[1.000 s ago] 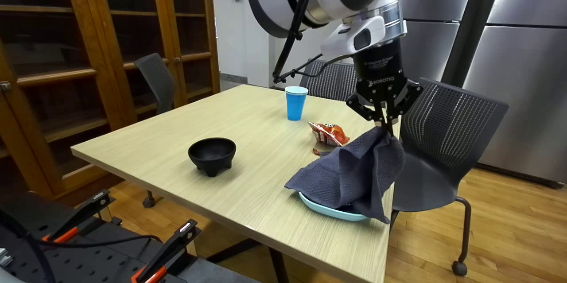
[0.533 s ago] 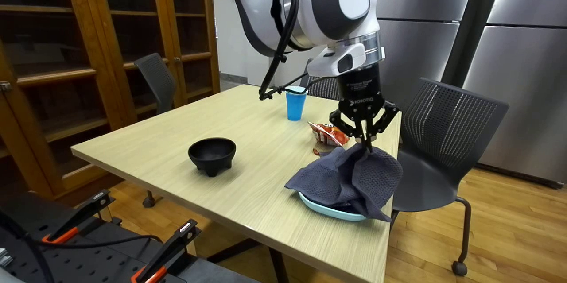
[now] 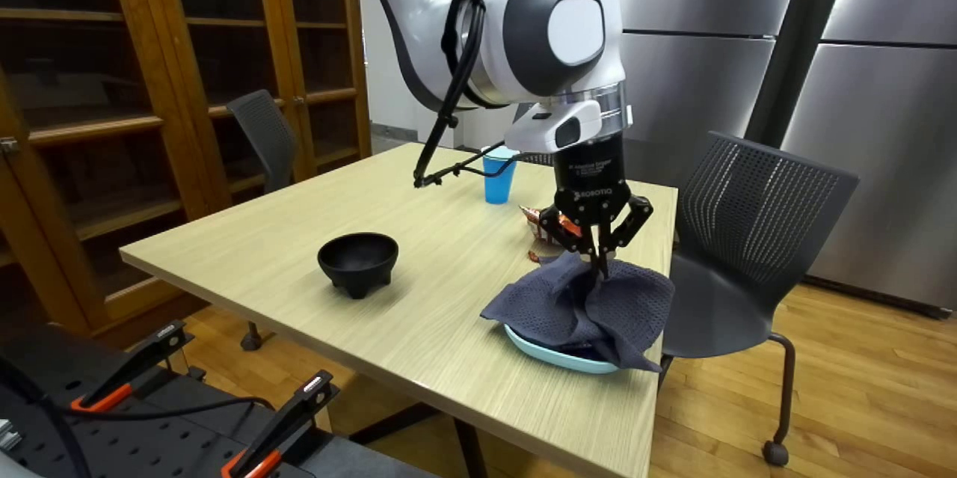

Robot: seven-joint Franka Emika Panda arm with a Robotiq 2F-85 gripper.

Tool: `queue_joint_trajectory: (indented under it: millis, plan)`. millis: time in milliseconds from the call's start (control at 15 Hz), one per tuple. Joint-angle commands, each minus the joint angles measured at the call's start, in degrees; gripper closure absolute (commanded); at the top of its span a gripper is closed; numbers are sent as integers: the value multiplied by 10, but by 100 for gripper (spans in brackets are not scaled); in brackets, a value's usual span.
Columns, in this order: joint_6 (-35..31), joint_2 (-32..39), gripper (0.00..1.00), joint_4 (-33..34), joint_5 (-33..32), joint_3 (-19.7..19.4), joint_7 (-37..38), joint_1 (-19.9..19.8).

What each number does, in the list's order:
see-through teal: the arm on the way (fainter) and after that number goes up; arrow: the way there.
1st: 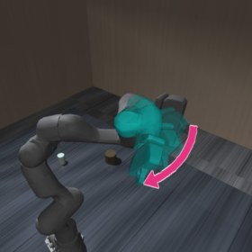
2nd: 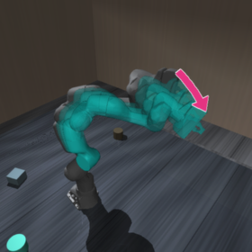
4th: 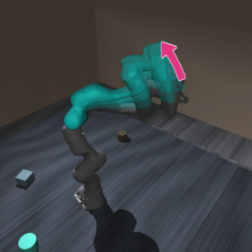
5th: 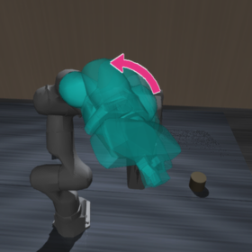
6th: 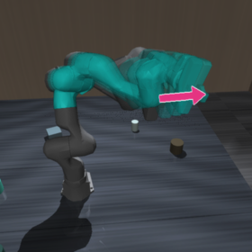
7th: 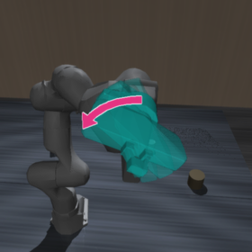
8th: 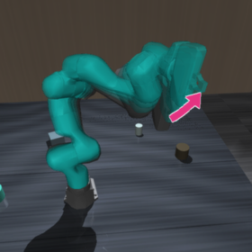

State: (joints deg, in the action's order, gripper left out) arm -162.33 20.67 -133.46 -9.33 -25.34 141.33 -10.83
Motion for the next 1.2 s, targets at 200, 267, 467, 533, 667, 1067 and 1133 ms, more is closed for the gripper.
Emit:
queue_joint_trajectory:
  millis: [200, 267, 467, 533, 667, 1067, 1133]
  plan:
    - [-41, -23, 99, -52, 11, -16, -28, 28]
    - [-46, -27, 99, -59, 11, -21, -28, 32]
    - [-56, -39, 99, -76, 16, -32, -34, 38]
    - [-58, -44, 99, -82, 19, -32, -38, 37]
    - [-55, -56, 99, -92, 36, -25, -54, 23]
    - [-45, -80, 99, -116, 78, -20, -98, 11]
    - [-44, -81, 99, -119, 85, -18, -104, 9]
